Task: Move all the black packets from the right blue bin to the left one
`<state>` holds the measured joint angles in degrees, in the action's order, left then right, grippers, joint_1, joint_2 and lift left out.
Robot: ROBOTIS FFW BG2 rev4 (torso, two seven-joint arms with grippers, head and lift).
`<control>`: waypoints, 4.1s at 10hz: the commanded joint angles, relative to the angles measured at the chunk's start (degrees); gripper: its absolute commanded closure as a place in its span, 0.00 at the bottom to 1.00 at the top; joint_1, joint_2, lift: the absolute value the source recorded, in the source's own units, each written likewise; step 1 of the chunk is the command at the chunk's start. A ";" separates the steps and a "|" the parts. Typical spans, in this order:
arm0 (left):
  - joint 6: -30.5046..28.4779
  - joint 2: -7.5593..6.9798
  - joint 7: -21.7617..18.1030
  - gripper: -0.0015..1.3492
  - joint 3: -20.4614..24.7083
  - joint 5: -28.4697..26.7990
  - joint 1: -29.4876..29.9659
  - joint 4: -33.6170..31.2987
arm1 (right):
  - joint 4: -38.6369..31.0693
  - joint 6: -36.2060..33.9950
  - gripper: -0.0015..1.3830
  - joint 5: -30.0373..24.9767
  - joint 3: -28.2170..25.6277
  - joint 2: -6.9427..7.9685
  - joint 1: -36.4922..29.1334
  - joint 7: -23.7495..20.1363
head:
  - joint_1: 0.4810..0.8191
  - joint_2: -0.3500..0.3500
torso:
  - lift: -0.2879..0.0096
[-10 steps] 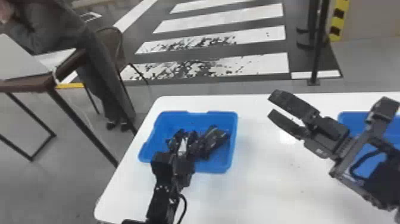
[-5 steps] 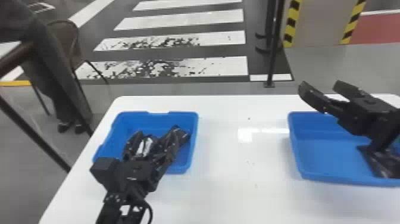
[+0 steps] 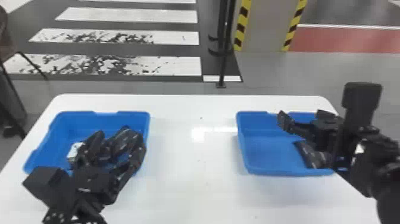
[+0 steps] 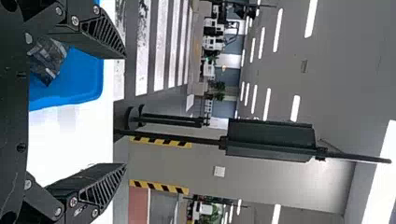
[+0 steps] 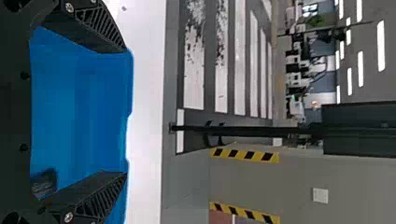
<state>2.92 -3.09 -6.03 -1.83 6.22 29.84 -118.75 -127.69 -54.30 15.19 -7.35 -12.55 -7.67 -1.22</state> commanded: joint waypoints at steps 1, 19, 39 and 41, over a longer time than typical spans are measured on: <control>0.60 0.19 0.14 0.16 0.46 -0.39 0.81 -0.29 | 1.90 -3.36 0.07 -1.25 -1.33 -0.20 -0.34 -0.10 | 0.63 0.35 | 0.50; 7.21 0.28 1.02 0.10 0.35 -5.08 1.23 -1.13 | 27.64 -35.78 0.15 -6.73 3.12 -3.80 23.56 2.45 | 0.63 0.20 | 0.50; 9.60 -0.25 0.93 0.10 -0.34 -4.28 0.95 -0.85 | 14.28 10.00 0.80 8.35 2.67 -1.43 7.25 -12.05 | 0.63 0.36 | 0.50; 10.31 -0.60 0.84 0.10 -1.25 -4.16 0.25 -0.57 | 14.28 20.97 0.80 13.83 10.78 -2.31 6.69 -15.39 | 0.63 0.45 | 0.50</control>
<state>13.02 -3.54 -5.19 -2.80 2.02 30.36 -119.39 -113.84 -37.25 27.09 0.48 -14.38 -0.95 -16.53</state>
